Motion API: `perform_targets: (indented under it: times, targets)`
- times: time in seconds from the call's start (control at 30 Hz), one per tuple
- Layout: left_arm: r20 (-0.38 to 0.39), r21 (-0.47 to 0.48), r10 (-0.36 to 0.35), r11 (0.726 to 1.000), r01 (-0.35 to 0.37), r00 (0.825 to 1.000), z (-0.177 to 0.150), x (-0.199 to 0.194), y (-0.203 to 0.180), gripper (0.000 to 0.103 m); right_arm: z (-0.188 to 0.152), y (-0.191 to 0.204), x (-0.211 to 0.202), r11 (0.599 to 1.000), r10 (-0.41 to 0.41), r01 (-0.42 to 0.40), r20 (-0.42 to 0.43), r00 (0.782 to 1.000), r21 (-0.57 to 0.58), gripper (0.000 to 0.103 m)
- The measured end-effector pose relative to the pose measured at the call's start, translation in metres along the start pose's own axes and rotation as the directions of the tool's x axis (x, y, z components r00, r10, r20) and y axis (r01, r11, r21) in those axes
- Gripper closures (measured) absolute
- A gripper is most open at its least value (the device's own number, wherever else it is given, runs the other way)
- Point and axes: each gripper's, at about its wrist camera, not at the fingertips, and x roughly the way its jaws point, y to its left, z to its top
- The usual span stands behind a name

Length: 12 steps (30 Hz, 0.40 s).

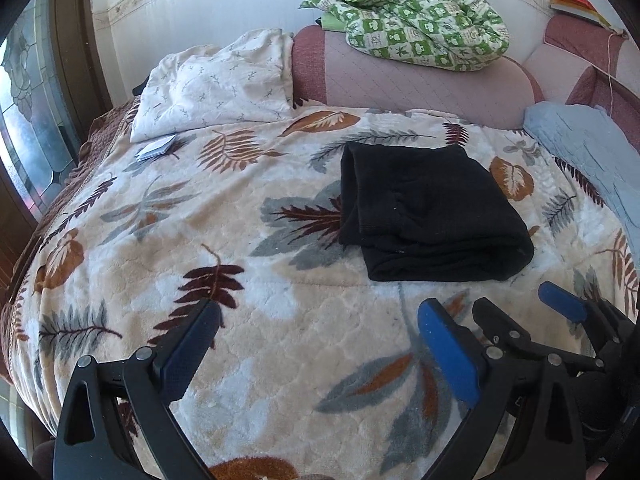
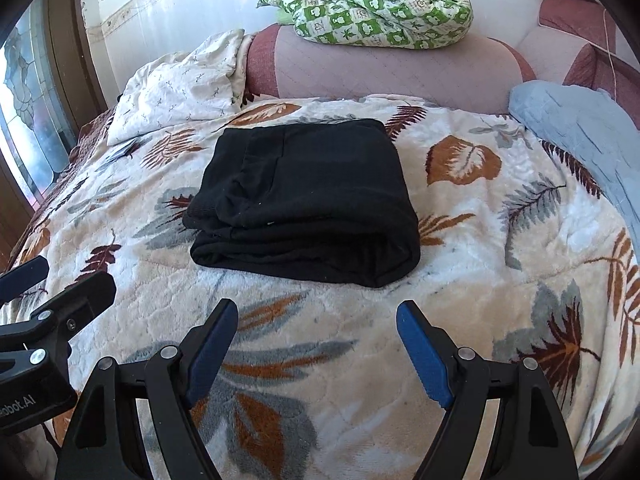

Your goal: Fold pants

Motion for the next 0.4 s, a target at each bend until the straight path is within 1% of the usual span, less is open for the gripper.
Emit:
perform_targets:
  times: [0.1,0.27,0.4]
  targets:
    - [-0.029,0.001,-0.028,1.0,0.028,0.999,0.006,0.01,-0.005,0.004,0.002,-0.007,0.001,1.0,-0.005,0.005,-0.004,1.0,0.024,0.017]
    - [-0.051,-0.014,-0.058,0.998,0.058,0.997,0.011,0.021,-0.008,0.004,0.006,-0.014,0.008,0.999,-0.012,0.013,-0.03,0.999,0.044,0.017]
    - [-0.059,-0.01,-0.055,0.998,0.054,0.997,0.009,0.023,-0.01,0.004,0.006,-0.013,0.012,0.999,-0.006,0.008,-0.042,0.999,0.042,0.017]
